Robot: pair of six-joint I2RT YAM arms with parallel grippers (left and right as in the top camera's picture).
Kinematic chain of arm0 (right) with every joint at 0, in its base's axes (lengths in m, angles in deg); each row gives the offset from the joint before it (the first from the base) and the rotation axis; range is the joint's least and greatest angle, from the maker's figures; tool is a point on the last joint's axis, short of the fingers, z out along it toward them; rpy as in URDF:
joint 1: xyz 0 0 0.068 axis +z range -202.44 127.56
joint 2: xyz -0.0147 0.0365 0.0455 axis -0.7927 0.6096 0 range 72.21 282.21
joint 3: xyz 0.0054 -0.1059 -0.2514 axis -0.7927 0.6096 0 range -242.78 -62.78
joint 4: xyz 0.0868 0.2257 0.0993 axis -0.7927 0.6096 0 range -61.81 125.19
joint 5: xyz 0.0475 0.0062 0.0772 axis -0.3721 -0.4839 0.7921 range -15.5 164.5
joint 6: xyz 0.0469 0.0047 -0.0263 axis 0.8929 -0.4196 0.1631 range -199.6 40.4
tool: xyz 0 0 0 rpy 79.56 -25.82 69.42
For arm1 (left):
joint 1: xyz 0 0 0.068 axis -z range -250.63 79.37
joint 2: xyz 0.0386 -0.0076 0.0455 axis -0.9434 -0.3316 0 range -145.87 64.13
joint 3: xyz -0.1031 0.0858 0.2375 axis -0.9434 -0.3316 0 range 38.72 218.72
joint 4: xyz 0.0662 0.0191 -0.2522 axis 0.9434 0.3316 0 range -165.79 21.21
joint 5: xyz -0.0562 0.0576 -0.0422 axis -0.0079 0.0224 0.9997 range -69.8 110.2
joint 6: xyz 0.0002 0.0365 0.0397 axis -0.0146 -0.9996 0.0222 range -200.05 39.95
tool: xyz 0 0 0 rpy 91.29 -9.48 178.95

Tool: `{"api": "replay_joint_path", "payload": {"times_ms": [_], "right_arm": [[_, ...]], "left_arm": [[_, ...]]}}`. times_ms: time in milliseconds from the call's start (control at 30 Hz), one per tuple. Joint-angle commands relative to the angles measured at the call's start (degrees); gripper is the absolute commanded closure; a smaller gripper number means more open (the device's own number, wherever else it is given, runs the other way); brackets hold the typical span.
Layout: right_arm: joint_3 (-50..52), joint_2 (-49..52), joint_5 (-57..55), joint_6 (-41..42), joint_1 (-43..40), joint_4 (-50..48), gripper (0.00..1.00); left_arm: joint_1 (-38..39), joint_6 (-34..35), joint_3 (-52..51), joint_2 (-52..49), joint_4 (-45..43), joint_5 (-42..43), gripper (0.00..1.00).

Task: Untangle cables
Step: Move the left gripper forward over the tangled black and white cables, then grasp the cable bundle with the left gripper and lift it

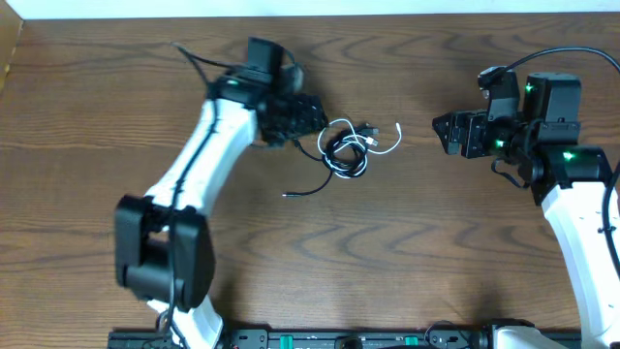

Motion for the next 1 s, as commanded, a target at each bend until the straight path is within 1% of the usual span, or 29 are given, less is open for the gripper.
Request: {"api": "replay_joint_path", "payload": {"times_ms": [0,200,300,367,433,500,600,767,967], "right_arm": [[-1.11,0.17,0.9,0.39,0.5,0.2,0.19],[-1.11,0.17,0.92,0.85,0.5,0.37,0.2],[-1.11,0.17,0.9,1.09,0.5,0.46,0.21],[-1.11,0.17,0.9,1.22,0.5,0.5,0.21],[-1.11,0.17,0.9,1.22,0.5,0.59,0.21],[-1.11,0.17,0.9,1.22,0.5,0.61,0.21],[-1.11,0.17,0.9,1.22,0.5,0.85,0.21],[-1.09,0.17,0.87,1.2,0.5,1.2,0.21],[-1.09,0.28,0.87,1.2,0.5,1.25,0.2]], "left_arm": [[4.07,11.85,0.96,-2.03,-0.11,-7.04,0.35],[9.49,25.33,0.96,-7.5,-0.81,-13.81,0.36],[11.41,27.39,0.96,-9.81,-3.17,-14.86,0.46],[11.96,28.79,0.96,-10.43,-4.28,-16.44,0.49],[12.44,33.05,0.96,-11.06,-5.07,-19.47,0.54],[12.66,35.65,0.96,-11.45,-6.01,-20.92,0.59],[12.7,37.33,0.96,-12.09,-6.08,-20.79,0.6],[14.1,37.31,-0.04,-12.44,-5.64,-20.85,0.6],[16.83,37.35,-0.68,-12.55,-6.34,-23.34,0.6]]}}
